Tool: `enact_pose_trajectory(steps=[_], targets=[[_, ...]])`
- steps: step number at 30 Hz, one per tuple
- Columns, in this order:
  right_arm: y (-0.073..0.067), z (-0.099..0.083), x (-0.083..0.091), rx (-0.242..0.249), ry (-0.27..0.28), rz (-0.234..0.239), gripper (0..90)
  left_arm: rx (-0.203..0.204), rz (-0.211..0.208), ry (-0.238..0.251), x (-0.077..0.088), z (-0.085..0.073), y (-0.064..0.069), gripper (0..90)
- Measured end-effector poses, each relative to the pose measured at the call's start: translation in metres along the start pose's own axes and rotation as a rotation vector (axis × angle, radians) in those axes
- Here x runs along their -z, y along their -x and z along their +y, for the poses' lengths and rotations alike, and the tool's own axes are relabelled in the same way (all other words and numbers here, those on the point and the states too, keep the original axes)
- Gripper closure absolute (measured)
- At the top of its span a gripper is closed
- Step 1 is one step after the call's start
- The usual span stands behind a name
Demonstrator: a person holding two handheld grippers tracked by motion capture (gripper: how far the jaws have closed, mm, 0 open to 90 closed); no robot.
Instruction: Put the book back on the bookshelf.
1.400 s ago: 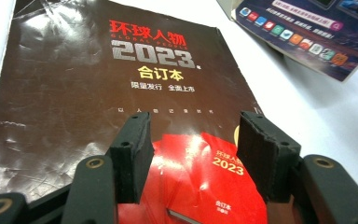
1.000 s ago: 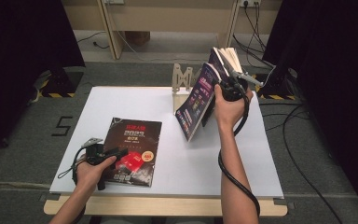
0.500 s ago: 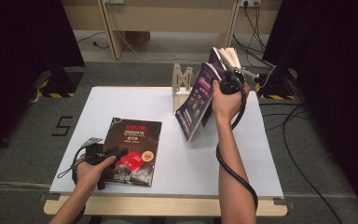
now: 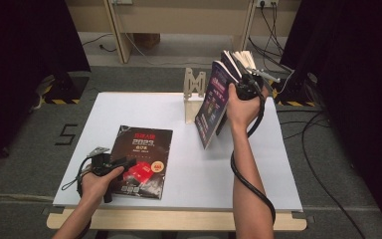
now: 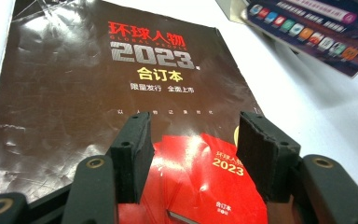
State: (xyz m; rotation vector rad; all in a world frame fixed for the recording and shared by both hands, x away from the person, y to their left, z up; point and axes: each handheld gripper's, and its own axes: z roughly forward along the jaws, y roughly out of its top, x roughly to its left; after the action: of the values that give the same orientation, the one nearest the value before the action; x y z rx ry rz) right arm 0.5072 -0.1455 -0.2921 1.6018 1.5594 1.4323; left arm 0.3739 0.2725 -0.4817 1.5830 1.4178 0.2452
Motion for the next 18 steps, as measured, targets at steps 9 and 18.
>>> enact_pose_trajectory(steps=[9, 18], targets=[[-0.013, 0.013, -0.005, 0.093, 0.092, -0.015, 83.1, 0.001, 0.003, 0.003, 0.001, 0.001, -0.002, 44.5], [-0.011, 0.005, -0.021, 0.140, 0.149, -0.081, 83.0, 0.003, 0.003, 0.002, 0.001, 0.000, -0.003, 44.5]])
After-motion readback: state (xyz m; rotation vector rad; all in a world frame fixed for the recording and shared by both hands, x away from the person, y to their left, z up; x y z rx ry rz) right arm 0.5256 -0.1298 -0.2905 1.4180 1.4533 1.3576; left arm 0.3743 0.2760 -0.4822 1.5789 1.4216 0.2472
